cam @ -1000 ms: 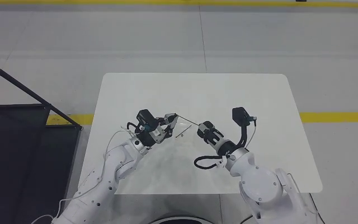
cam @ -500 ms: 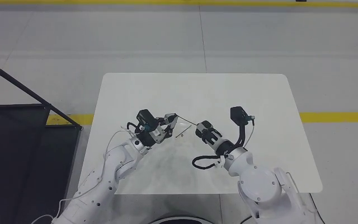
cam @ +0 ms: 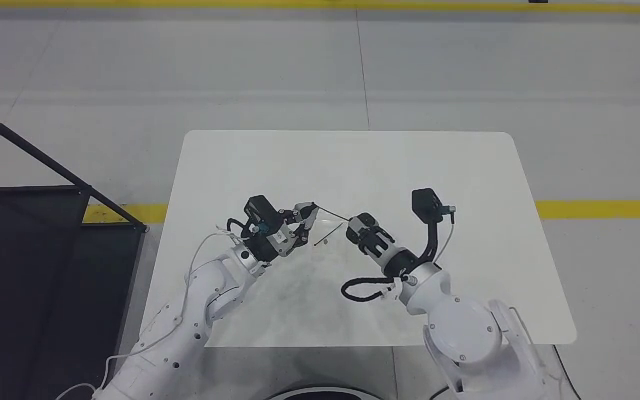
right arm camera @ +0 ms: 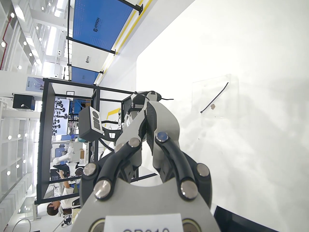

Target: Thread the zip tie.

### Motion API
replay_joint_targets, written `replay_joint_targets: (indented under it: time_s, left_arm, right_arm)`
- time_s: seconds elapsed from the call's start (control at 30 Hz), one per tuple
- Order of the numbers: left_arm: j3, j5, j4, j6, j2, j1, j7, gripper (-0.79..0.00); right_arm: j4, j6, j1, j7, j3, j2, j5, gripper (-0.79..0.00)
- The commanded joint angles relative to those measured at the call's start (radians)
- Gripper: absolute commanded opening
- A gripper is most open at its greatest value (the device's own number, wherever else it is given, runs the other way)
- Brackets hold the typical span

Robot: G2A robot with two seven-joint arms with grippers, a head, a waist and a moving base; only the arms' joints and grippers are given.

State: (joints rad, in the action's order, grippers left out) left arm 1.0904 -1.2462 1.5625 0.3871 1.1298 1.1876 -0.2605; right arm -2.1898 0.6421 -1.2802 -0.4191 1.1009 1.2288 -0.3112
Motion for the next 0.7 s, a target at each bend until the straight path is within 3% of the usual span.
replay_joint_targets:
  time_s: [0.0,0.67]
  left_arm:
    - [0.000,0.000,0.000,0.000,0.000,0.000,0.000,-0.785]
    - [0.000,0.000,0.000,0.000,0.000,0.000,0.000,-0.785]
  right_arm:
    - [-0.002,-0.003,0.000,0.006,-0.002,0.002,0.005,-0.785]
    - [-0.007,-0.083,-0.025,0.080,-0.011,0.018,0.054,-0.785]
